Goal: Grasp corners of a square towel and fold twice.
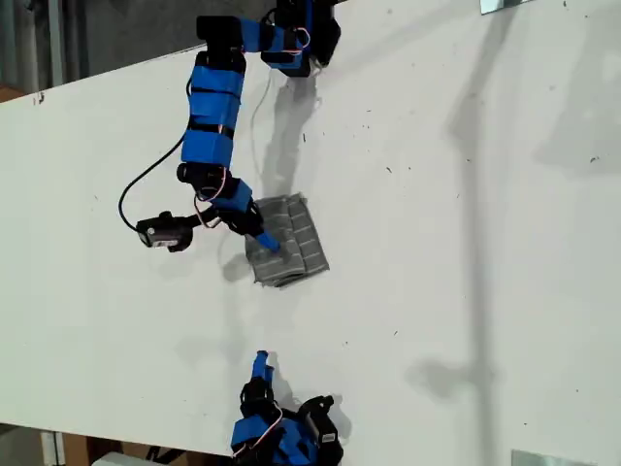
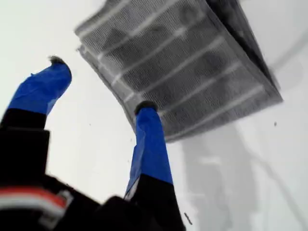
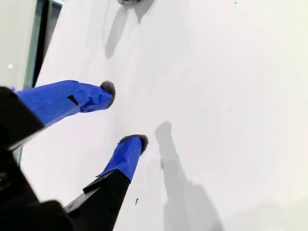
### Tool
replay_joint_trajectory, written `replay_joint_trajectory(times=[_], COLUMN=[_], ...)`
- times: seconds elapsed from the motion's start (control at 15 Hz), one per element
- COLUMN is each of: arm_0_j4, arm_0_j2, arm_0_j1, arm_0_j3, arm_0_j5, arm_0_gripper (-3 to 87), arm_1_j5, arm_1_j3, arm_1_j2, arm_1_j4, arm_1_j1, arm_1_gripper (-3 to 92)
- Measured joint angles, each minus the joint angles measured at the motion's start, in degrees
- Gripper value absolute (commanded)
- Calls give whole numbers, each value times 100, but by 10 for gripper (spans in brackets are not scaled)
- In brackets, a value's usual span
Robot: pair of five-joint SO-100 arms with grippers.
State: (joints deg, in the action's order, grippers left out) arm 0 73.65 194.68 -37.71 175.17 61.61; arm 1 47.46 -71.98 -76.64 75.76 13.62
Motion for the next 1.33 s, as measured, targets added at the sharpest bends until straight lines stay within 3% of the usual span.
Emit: replay_joint_trajectory(times=[0.13, 0.47, 0.73, 0.93, 1.13, 1.27, 1.33], arm_0_j4=[70, 149, 202, 255, 220, 211, 211], arm_0_j2=[79, 360, 360, 360, 360, 360, 360], arm_0_j1=[0, 519, 1969, 2355, 2426, 2417, 2417], arm_0_j3=[18, 53, 202, 255, 272, 290, 299], arm_0_j5=[0, 88, 1529, 2364, 1723, 1406, 1072], arm_0_gripper=[175, 168, 179, 180, 175, 173, 173], arm_1_j5=[1257, 3551, 4113, 4579, 5203, 5300, 5344], arm_1_j3=[-1441, -4992, -6785, -7436, -7427, -7321, -7189], arm_1_j2=[-1318, -3428, -3524, -3296, -3129, -3067, -3059], arm_1_j4=[545, -1090, -2848, -3964, -4096, -3929, -3366], arm_1_j1=[-202, -2109, -2461, -2751, -3111, -3313, -3313], arm_1_gripper=[333, 300, 238, 255, 123, 140, 140])
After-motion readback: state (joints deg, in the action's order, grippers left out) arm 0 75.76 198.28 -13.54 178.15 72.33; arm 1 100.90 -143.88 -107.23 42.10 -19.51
